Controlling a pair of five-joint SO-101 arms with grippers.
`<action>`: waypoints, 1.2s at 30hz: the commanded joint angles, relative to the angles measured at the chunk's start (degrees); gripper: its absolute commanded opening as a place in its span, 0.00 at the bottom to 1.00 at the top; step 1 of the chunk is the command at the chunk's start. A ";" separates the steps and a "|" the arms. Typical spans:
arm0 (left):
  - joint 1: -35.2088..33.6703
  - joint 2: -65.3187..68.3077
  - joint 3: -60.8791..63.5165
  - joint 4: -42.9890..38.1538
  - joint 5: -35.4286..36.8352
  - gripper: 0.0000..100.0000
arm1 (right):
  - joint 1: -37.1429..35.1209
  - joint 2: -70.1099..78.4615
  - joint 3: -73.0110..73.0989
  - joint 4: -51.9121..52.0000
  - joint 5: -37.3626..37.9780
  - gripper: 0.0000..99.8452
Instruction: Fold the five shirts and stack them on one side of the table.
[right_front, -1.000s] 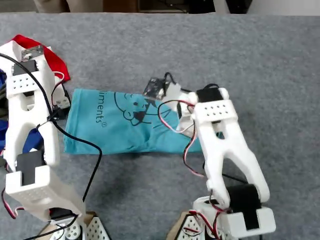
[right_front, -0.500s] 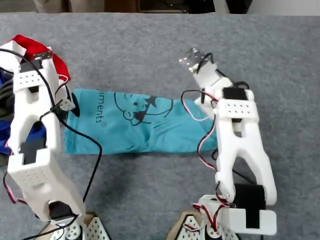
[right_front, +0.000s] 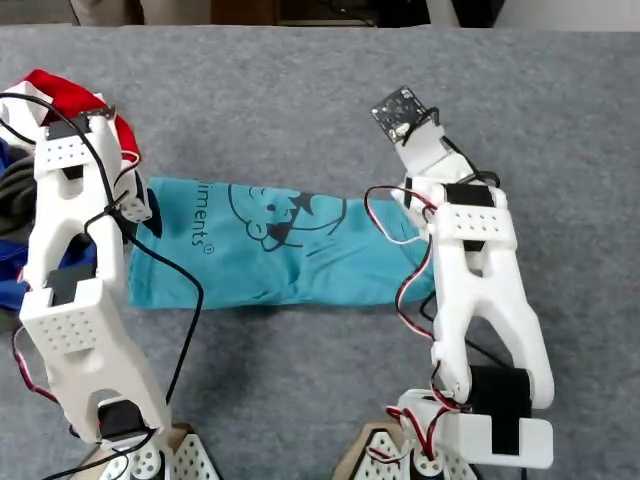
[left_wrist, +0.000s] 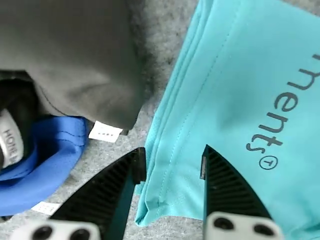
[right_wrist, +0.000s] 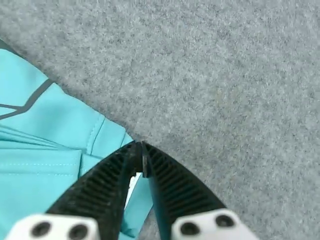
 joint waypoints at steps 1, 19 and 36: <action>0.18 -0.66 -2.81 0.70 -3.43 0.19 | 0.84 -0.13 0.13 -1.14 -0.18 0.01; 1.32 -0.13 5.10 -4.40 -5.27 0.19 | 0.75 -0.13 0.31 -1.14 1.32 0.01; 1.05 3.12 6.42 -8.35 -1.32 0.19 | 0.75 -0.40 2.86 -4.75 1.23 0.01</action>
